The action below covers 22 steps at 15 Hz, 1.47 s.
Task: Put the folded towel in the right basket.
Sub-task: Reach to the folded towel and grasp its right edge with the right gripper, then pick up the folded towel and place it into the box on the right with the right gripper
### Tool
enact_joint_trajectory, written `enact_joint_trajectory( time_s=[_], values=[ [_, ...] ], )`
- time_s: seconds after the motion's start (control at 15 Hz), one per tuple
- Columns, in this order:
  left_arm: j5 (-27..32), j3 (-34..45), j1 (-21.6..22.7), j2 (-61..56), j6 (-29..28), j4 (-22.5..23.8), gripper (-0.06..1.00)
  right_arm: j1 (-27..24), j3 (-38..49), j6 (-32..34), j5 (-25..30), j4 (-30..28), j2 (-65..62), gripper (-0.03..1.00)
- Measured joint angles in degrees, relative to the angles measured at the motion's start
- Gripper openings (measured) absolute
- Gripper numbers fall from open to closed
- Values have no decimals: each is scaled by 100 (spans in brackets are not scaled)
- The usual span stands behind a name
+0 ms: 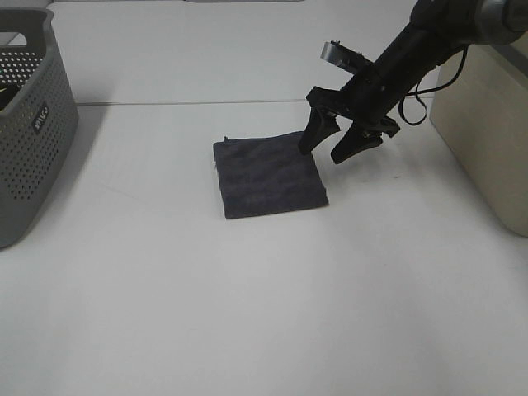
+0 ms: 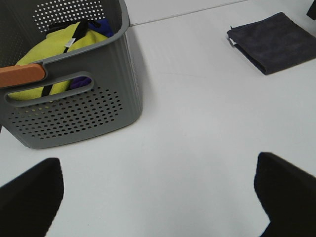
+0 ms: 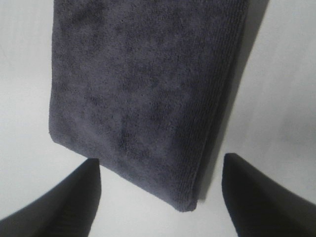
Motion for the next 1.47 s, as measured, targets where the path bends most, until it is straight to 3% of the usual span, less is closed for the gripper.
enact_joint_trajectory(
  time_s=[0.67,0.8,0.87,0.93,1.0,1.47],
  values=[
    [0,0,0,0,0,0,99,52,-539,-34,-11,470,871,63],
    [0,0,0,0,0,0,99,178,-567,-132,-155,481,894,53],
    [0,0,0,0,0,0,99,218,-567,-132,-195,441,917,41],
    [0,0,0,0,0,0,99,223,-567,-132,-212,435,934,22],
    [0,0,0,0,0,0,99,229,-567,-132,-241,435,940,11],
    [0,0,0,0,0,0,99,235,-567,-126,-195,264,223,8]
  ],
)
